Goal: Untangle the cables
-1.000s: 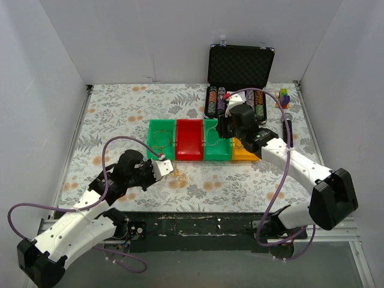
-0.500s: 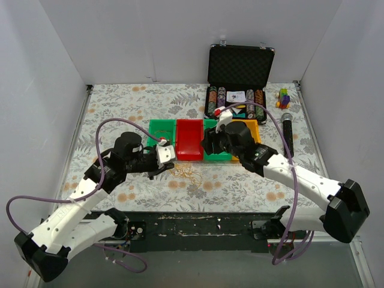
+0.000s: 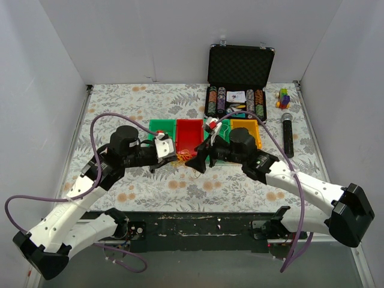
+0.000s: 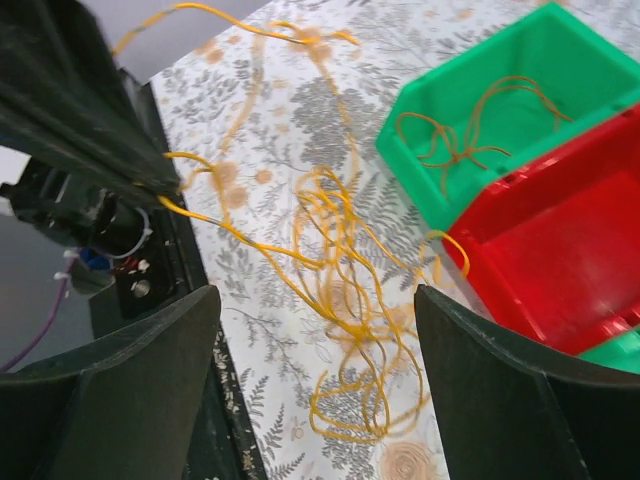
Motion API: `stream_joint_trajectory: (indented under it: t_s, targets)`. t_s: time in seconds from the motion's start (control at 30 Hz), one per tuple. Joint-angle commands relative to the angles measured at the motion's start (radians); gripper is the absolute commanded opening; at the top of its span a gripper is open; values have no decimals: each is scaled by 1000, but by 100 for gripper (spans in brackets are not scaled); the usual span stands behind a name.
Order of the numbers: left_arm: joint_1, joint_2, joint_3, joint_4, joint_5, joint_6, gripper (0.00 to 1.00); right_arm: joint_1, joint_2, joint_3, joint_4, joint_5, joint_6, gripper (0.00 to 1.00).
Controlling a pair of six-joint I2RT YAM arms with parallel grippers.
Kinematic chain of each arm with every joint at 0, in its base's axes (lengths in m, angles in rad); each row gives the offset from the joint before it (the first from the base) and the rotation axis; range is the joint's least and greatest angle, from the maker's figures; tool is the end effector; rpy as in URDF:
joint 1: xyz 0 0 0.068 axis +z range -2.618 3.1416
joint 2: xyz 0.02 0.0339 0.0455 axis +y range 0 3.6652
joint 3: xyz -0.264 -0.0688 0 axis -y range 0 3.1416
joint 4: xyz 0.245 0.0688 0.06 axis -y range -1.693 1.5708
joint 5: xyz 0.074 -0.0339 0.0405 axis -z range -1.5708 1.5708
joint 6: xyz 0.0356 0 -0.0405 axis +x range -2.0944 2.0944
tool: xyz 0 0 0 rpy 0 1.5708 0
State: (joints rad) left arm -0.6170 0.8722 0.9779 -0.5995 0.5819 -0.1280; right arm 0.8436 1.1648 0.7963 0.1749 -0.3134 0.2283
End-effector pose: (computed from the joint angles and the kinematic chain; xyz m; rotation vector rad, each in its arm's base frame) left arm 0.1346 -0.1194 0.3520 0.8778 1.9578 -1.0483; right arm 0.1725 0.2103 0.3030 -0.7947 1.7015 1.0356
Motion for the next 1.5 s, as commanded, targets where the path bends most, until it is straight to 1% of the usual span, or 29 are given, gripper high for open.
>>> stream_joint_trajectory:
  t_s: [0.0,0.1,0.17,0.23,0.3,0.33,0.4,0.47,0.5,0.53,0.6,0.63,0.7,0.77,0.8,0.83,0.87,0.9,0.97,1.03,1.3,1.47]
  targets:
    - [0,8,54,14,29,-7,3,61,45,75,94,-90,-27,87]
    - [-1,16,68,14,26,-5,3,116,88,112,94,-84,-58,87]
    - [-1,21,80,14,29,-5,2,150,122,133,75,-46,-76,86]
    - [-1,25,94,14,36,-15,2,169,150,149,55,-1,-79,82]
    - [-3,28,110,14,47,-33,2,186,180,167,19,77,-89,73]
    - [-3,28,123,14,50,-42,2,187,193,175,5,111,-92,66]
    - [-1,25,142,12,61,-58,2,186,196,184,-8,178,-92,43]
    - [-3,21,163,12,55,-68,4,186,184,185,11,244,-101,13]
    - [-1,19,172,13,49,-74,7,186,179,190,14,276,-112,2]
    - [-1,17,185,15,39,-82,14,184,177,205,17,295,-128,1]
    - [-1,5,202,38,-8,-110,44,177,197,256,-1,309,-162,1]
    - [0,-4,206,55,-40,-123,52,169,214,292,-18,309,-174,1]
    - [-1,-21,212,85,-111,-140,62,154,248,352,-38,339,-193,1]
    - [-1,-35,214,112,-193,-151,80,137,280,398,-46,341,-210,1]
    - [-1,-39,214,128,-242,-159,85,129,294,421,-51,346,-214,1]
    - [0,-45,214,145,-296,-166,95,118,309,441,-52,349,-219,1]
    - [0,-52,214,167,-345,-179,98,108,323,455,-55,356,-224,1]
    - [2,-56,216,185,-393,-183,98,98,337,469,-57,359,-224,1]
    - [3,-59,225,196,-445,-174,98,81,360,489,-60,365,-224,1]
    - [8,-64,226,204,-476,-173,98,66,380,503,-66,367,-259,1]
    - [13,-85,196,221,-490,-194,98,6,458,501,-19,379,-253,1]
    - [13,-84,183,231,-491,-234,98,-28,536,520,8,396,-198,1]
